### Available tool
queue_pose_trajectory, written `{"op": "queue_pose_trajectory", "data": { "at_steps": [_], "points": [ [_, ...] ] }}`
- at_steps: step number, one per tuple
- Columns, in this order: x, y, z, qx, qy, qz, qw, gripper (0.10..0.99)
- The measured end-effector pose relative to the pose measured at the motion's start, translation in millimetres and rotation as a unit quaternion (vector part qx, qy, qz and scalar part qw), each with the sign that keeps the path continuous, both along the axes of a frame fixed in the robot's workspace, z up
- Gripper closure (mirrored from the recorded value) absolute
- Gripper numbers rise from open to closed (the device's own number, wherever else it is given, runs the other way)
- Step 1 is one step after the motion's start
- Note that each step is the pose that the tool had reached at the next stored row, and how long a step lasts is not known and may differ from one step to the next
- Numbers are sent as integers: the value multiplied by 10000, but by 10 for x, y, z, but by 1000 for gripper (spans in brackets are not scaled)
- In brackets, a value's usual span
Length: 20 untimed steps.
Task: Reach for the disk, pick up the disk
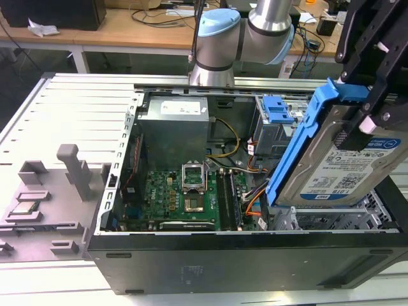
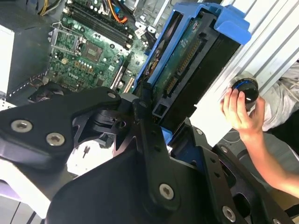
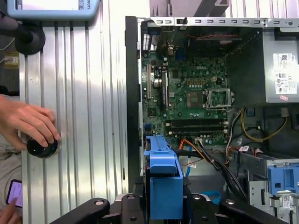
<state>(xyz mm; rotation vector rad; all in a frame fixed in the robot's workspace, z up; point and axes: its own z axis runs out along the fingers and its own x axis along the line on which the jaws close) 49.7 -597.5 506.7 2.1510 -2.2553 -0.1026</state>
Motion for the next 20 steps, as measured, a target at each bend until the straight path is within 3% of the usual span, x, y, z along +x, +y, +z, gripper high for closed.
{"op": "queue_pose_trajectory", "data": {
  "at_steps": [13,20],
  "points": [
    [291,1,-71,-22,14,0,10000,718],
    [381,2,-133,-23,25,0,10000,718]
  ]
}}
